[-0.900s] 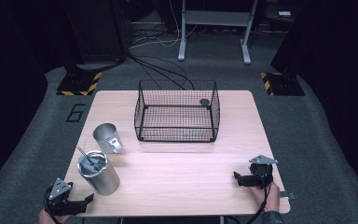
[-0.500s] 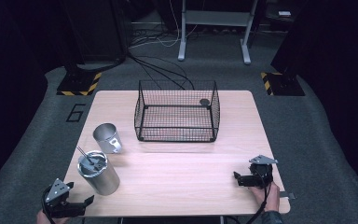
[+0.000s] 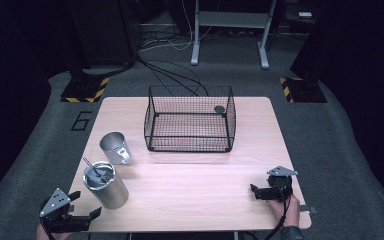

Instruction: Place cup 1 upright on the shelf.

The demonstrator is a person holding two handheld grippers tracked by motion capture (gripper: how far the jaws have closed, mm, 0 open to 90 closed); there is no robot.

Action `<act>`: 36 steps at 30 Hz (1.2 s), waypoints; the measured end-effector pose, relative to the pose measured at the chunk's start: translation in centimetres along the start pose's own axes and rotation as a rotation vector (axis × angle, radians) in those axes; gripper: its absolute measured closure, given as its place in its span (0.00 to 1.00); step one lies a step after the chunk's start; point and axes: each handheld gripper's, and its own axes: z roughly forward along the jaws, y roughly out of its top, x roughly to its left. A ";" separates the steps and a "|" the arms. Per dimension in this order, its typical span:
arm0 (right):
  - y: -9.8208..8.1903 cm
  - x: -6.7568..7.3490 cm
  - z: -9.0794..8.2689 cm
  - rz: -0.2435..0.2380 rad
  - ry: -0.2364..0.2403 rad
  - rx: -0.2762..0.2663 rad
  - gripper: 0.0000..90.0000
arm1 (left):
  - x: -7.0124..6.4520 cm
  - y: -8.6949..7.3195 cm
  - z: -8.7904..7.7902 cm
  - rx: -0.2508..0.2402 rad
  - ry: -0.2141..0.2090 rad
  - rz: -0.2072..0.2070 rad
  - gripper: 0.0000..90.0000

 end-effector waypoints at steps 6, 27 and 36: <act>0.0 0.0 0.0 -0.002 0.003 0.001 0.00 | -0.5 1.1 -0.5 -0.043 -0.007 -0.006 0.00; 0.0 0.1 0.0 -0.005 0.001 0.000 0.00 | -1.5 4.5 0.7 -0.112 -0.019 -0.030 0.00; 0.0 0.1 0.0 -0.005 0.000 -0.003 0.00 | -1.7 5.1 1.8 -0.140 -0.003 -0.065 0.00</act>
